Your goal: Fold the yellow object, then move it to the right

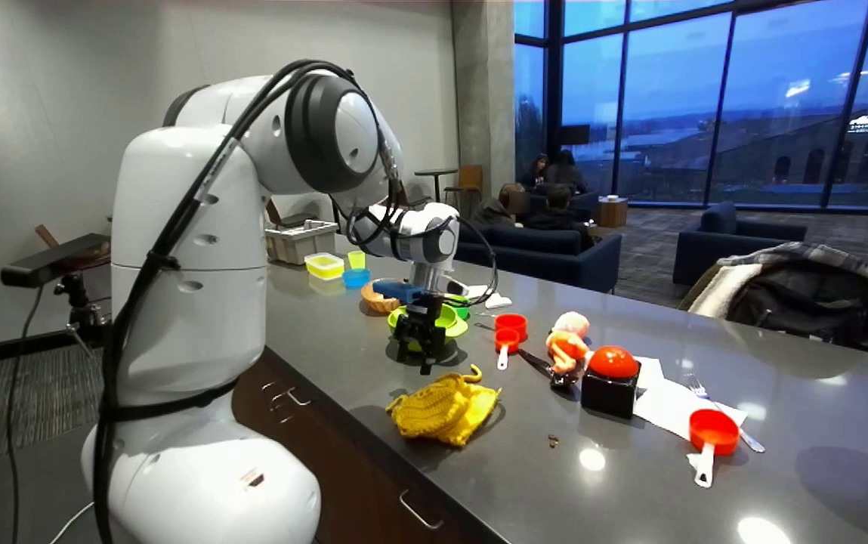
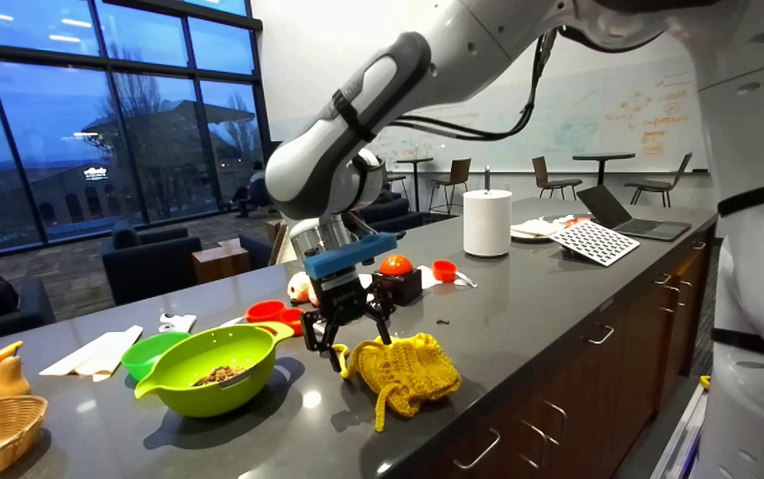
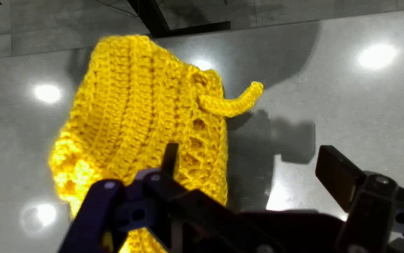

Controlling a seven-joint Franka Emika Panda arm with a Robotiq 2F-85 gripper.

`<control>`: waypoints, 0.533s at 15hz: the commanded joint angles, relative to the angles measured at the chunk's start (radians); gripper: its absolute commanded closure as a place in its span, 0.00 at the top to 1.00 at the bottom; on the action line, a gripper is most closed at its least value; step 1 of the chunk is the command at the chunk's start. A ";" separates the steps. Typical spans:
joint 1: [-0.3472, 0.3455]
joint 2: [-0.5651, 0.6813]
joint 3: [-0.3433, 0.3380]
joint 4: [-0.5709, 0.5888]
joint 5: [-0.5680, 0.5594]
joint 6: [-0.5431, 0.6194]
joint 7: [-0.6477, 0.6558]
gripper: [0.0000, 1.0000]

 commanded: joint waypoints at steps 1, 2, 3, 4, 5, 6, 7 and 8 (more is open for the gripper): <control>0.024 0.090 -0.005 0.063 -0.072 0.027 -0.019 1.00; 0.030 0.111 -0.008 0.079 -0.093 0.019 -0.029 1.00; 0.036 0.134 -0.011 0.099 -0.118 0.000 -0.035 1.00; 0.044 0.156 -0.015 0.119 -0.143 -0.025 -0.032 1.00; 0.050 0.170 -0.018 0.133 -0.160 -0.049 -0.031 1.00; 0.056 0.186 -0.023 0.146 -0.178 -0.073 -0.027 1.00; 0.060 0.200 -0.025 0.154 -0.192 -0.084 -0.029 1.00; 0.063 0.212 -0.026 0.161 -0.201 -0.093 -0.035 1.00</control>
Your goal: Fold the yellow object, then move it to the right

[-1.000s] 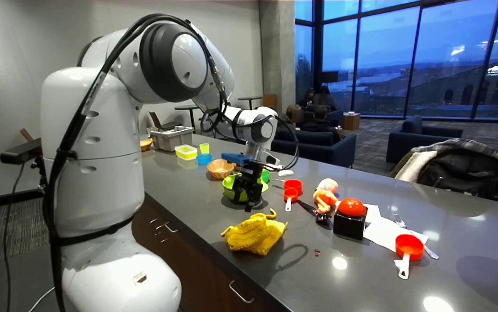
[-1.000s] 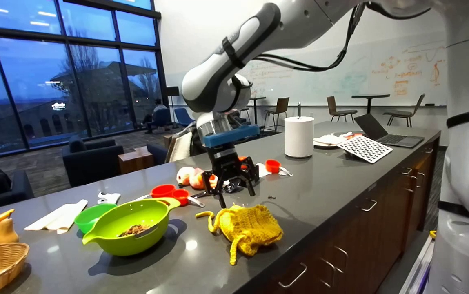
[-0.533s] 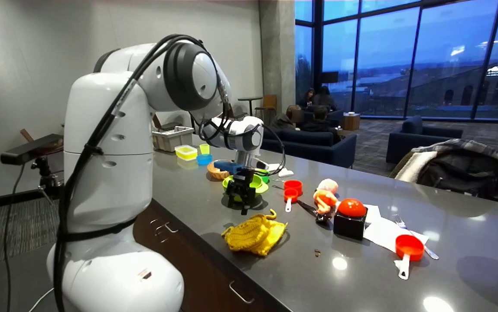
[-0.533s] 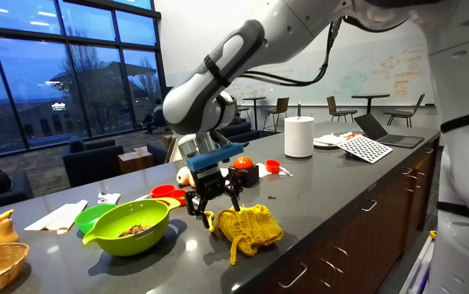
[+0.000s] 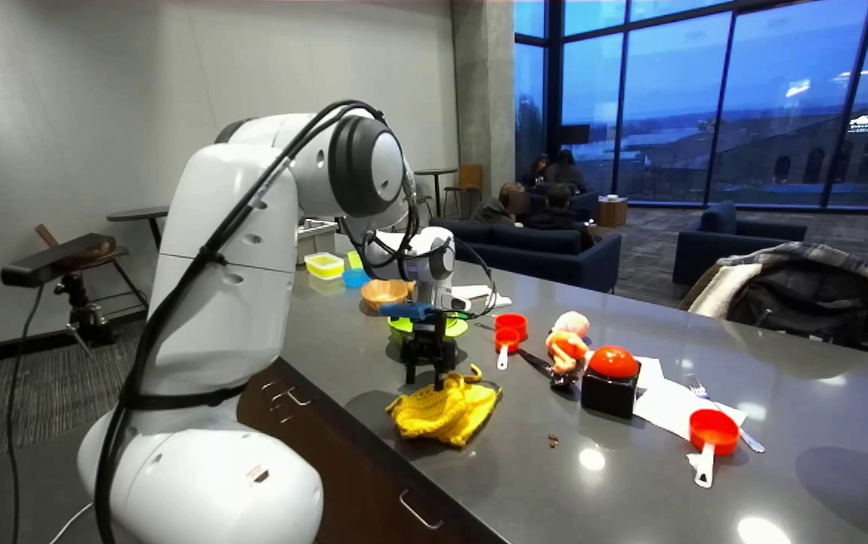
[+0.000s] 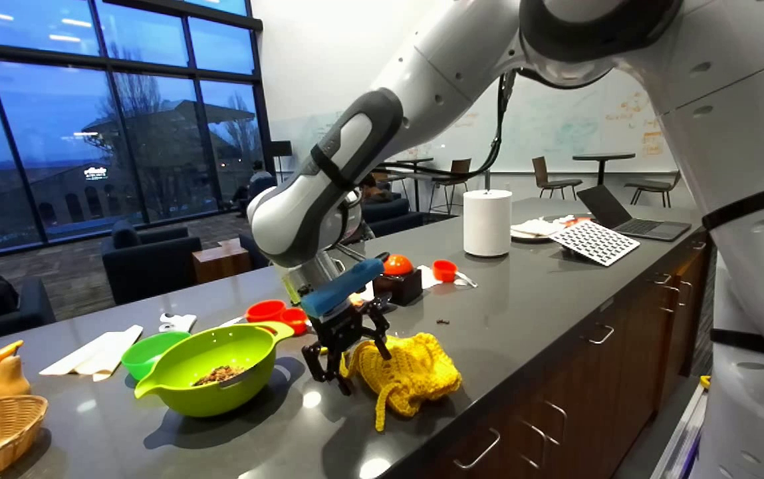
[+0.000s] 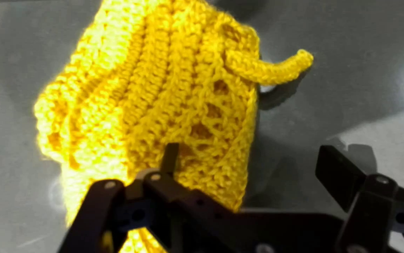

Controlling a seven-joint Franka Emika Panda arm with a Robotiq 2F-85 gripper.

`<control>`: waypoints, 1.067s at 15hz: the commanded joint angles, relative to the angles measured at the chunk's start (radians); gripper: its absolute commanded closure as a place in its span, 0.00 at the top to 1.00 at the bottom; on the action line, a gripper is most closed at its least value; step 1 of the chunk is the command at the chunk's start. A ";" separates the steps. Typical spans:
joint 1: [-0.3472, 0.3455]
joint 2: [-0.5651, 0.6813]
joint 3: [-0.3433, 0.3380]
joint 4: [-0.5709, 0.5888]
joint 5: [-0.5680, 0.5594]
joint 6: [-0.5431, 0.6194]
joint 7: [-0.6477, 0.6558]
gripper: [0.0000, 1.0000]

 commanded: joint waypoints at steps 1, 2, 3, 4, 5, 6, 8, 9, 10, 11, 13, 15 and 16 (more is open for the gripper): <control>0.030 0.050 -0.020 0.057 -0.049 -0.069 -0.012 1.00; 0.033 0.057 -0.021 0.062 -0.059 -0.084 -0.016 1.00; 0.037 0.065 -0.023 0.070 -0.069 -0.106 -0.015 1.00; 0.041 0.070 -0.026 0.074 -0.080 -0.126 -0.016 1.00; 0.042 0.071 -0.029 0.075 -0.087 -0.148 -0.016 1.00; 0.045 0.072 -0.032 0.076 -0.096 -0.169 -0.012 1.00; 0.045 0.068 -0.036 0.073 -0.109 -0.208 -0.012 1.00; 0.044 0.064 -0.037 0.069 -0.115 -0.213 -0.013 1.00; 0.043 0.064 -0.037 0.067 -0.117 -0.210 -0.015 1.00; 0.041 0.064 -0.036 0.066 -0.118 -0.198 -0.017 0.91; 0.040 0.067 -0.034 0.065 -0.121 -0.171 -0.023 0.68; 0.036 0.068 -0.031 0.059 -0.113 -0.125 -0.031 0.51; 0.035 0.072 -0.030 0.060 -0.108 -0.104 -0.036 0.44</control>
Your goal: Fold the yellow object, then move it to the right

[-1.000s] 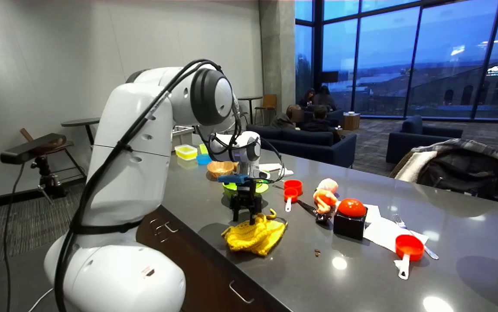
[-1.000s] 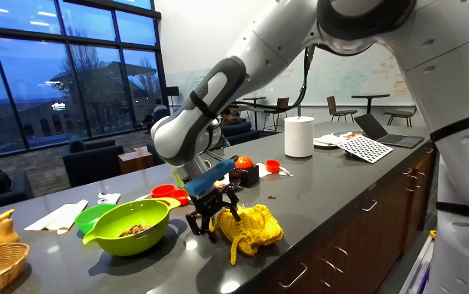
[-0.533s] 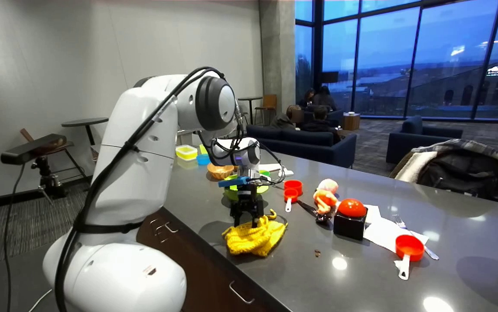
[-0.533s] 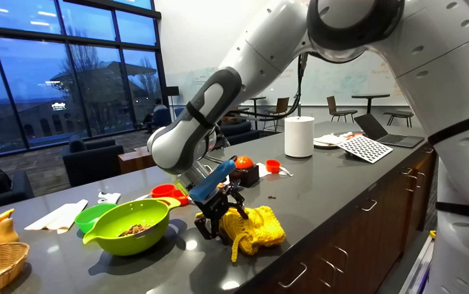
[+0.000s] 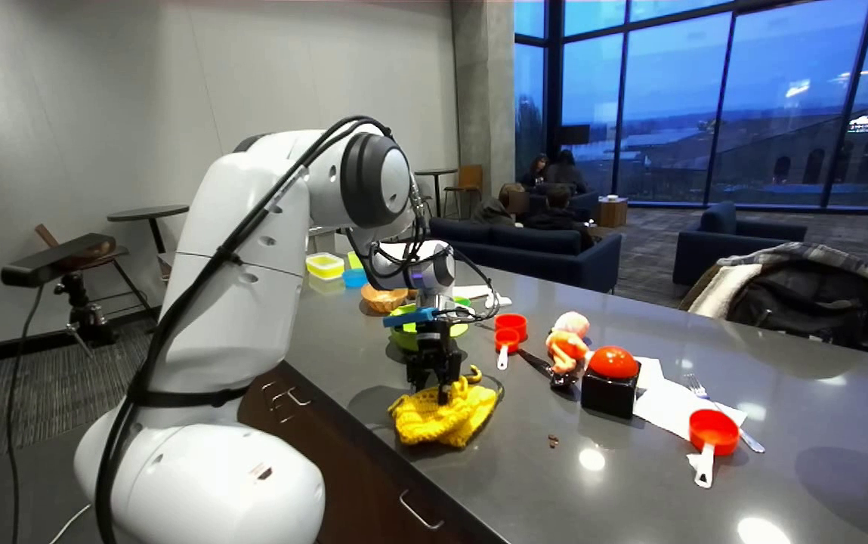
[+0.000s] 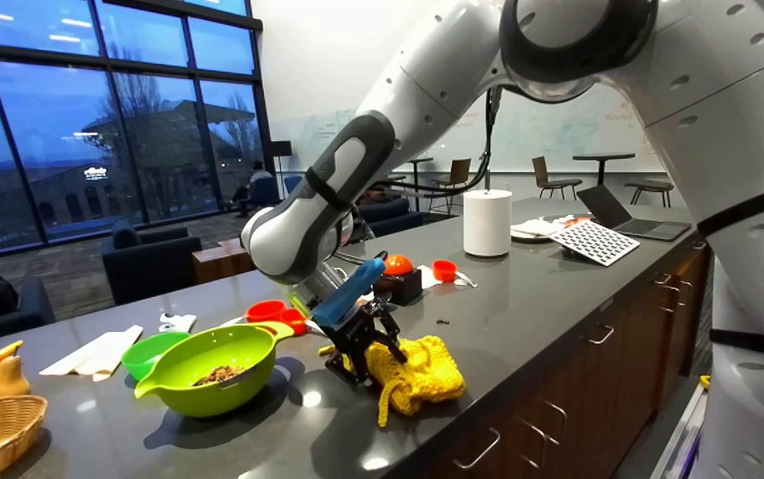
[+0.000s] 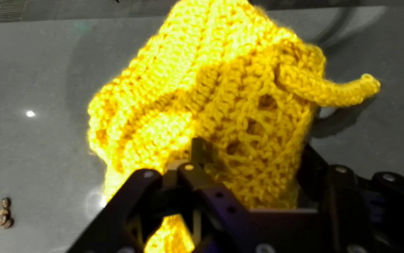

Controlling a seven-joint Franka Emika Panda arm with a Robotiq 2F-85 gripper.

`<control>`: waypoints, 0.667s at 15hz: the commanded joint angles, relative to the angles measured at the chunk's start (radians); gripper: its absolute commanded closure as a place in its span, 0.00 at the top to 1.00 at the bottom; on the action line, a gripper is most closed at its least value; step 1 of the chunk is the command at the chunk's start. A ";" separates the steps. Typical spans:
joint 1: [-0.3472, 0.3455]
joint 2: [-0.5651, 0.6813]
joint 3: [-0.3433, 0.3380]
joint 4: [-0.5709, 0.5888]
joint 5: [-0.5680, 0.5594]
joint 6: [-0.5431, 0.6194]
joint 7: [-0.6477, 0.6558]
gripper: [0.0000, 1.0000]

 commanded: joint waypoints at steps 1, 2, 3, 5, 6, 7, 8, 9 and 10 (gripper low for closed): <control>0.008 0.009 -0.004 0.005 -0.007 0.061 -0.024 0.36; 0.006 0.011 -0.004 0.004 -0.006 0.080 -0.028 0.27; 0.005 0.010 -0.005 0.002 -0.004 0.097 -0.034 0.21; 0.003 0.008 -0.005 0.000 -0.003 0.109 -0.045 0.07; 0.000 0.004 -0.006 -0.006 0.000 0.116 -0.050 0.02; -0.008 -0.007 -0.008 -0.024 0.009 0.123 -0.056 0.00; -0.017 -0.020 -0.011 -0.043 0.018 0.129 -0.057 0.00; -0.029 -0.043 -0.011 -0.071 0.035 0.143 -0.062 0.02; -0.041 -0.062 -0.009 -0.094 0.053 0.156 -0.073 0.01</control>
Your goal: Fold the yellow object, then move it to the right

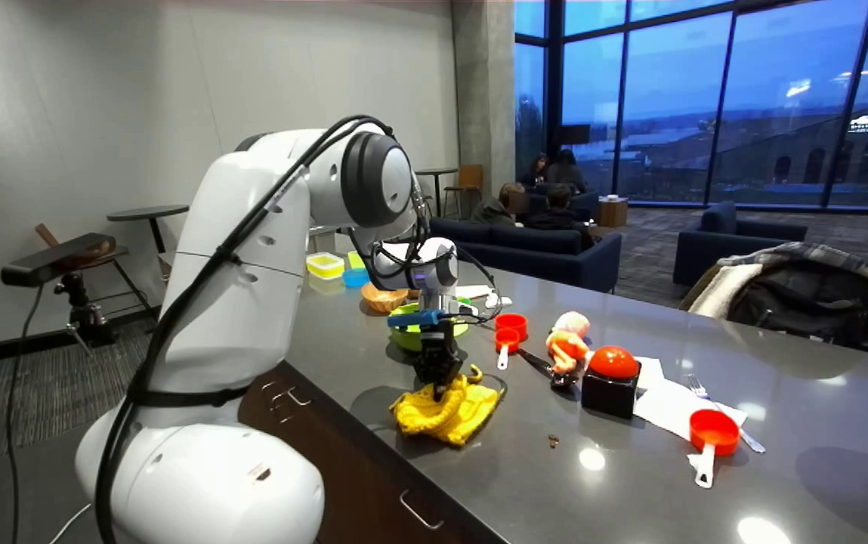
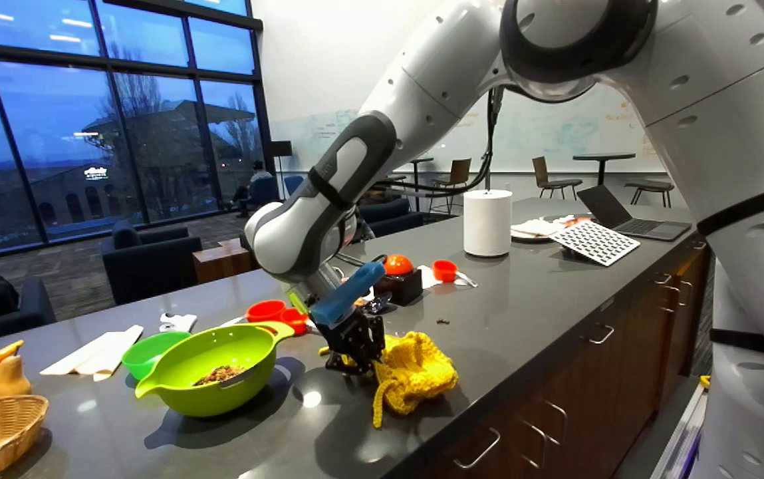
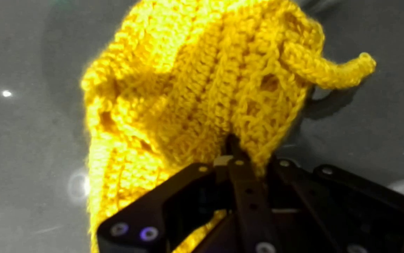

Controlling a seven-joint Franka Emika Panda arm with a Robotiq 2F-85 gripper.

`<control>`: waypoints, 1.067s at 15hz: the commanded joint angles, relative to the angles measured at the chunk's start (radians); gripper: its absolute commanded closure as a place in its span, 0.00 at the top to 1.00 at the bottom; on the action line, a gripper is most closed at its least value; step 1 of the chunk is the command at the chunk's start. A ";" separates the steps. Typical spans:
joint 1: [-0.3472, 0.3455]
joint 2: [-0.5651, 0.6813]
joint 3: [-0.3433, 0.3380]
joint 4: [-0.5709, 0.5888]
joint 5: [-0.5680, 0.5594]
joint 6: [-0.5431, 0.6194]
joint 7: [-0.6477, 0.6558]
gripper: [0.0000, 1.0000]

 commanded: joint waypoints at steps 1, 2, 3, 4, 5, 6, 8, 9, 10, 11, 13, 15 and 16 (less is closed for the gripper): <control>-0.043 -0.085 -0.007 -0.117 0.049 0.096 -0.055 0.03; -0.056 -0.104 -0.007 -0.142 0.057 0.129 -0.083 0.03; -0.071 -0.125 -0.009 -0.169 0.057 0.166 -0.120 0.03; -0.082 -0.143 -0.009 -0.190 0.053 0.197 -0.156 0.03; -0.096 -0.160 -0.009 -0.213 0.045 0.242 -0.195 0.03; -0.110 -0.176 -0.008 -0.235 0.045 0.290 -0.237 0.03; -0.133 -0.208 -0.007 -0.273 0.035 0.375 -0.324 0.03; -0.147 -0.221 -0.005 -0.291 0.042 0.420 -0.372 0.03; -0.159 -0.232 -0.004 -0.307 0.051 0.454 -0.412 0.03; -0.173 -0.242 -0.003 -0.325 0.061 0.491 -0.456 0.03; -0.202 -0.269 0.000 -0.367 0.094 0.551 -0.541 0.03; -0.230 -0.294 -0.001 -0.406 0.146 0.584 -0.615 0.03; -0.245 -0.305 -0.002 -0.422 0.177 0.591 -0.651 0.03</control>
